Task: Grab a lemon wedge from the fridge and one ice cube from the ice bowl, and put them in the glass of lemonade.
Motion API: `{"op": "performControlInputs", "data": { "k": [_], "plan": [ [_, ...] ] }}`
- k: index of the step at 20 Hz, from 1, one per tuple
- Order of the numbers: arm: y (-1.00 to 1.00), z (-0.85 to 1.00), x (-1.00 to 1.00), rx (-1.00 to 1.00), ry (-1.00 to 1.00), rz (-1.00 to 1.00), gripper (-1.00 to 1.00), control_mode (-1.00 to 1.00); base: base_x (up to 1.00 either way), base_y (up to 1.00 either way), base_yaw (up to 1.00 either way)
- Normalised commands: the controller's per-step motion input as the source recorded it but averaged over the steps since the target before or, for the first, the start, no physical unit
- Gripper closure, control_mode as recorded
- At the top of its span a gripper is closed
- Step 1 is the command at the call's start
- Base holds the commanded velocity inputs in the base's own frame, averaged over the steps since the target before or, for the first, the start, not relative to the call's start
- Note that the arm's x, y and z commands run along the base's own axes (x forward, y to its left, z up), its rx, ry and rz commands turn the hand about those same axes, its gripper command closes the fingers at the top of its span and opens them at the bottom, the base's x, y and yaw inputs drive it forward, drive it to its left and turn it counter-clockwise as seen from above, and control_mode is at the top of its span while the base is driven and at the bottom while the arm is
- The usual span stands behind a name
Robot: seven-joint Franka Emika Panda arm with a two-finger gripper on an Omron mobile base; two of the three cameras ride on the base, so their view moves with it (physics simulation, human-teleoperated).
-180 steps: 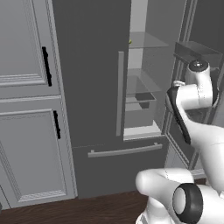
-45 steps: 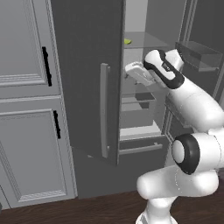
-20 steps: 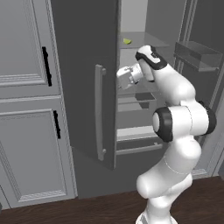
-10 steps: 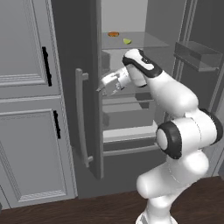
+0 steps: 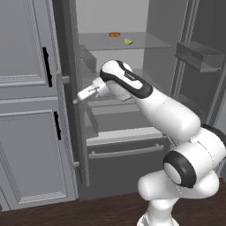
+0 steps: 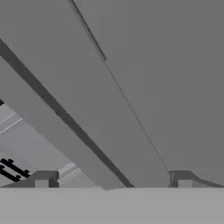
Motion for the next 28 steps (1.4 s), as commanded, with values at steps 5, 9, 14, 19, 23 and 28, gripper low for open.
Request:
{"op": "performControlInputs", "data": {
  "k": [5,9,14,19,23,28],
  "plan": [
    [0.98,0.38,-0.5,-0.09,-0.11,-0.05,-1.0,-1.0,0.0,0.0,0.0],
    [0.44,0.39,-0.74,-0.1,-0.02,-0.01,-1.0,-1.0,0.0,0.0,0.0],
    [-0.38,0.16,-1.0,-0.04,0.0,-0.06,-1.0,-1.0,0.0,0.0,0.0],
    [-1.0,0.27,-0.81,-0.06,0.0,-0.18,-1.0,-1.0,0.0,0.0,0.0],
    [-1.0,0.14,-0.16,-0.2,0.01,-0.23,-1.0,-1.0,0.0,0.0,0.0],
    [-1.0,0.03,0.0,-0.43,0.08,-0.25,-1.0,-1.0,0.0,0.0,0.0]
  ]
}}
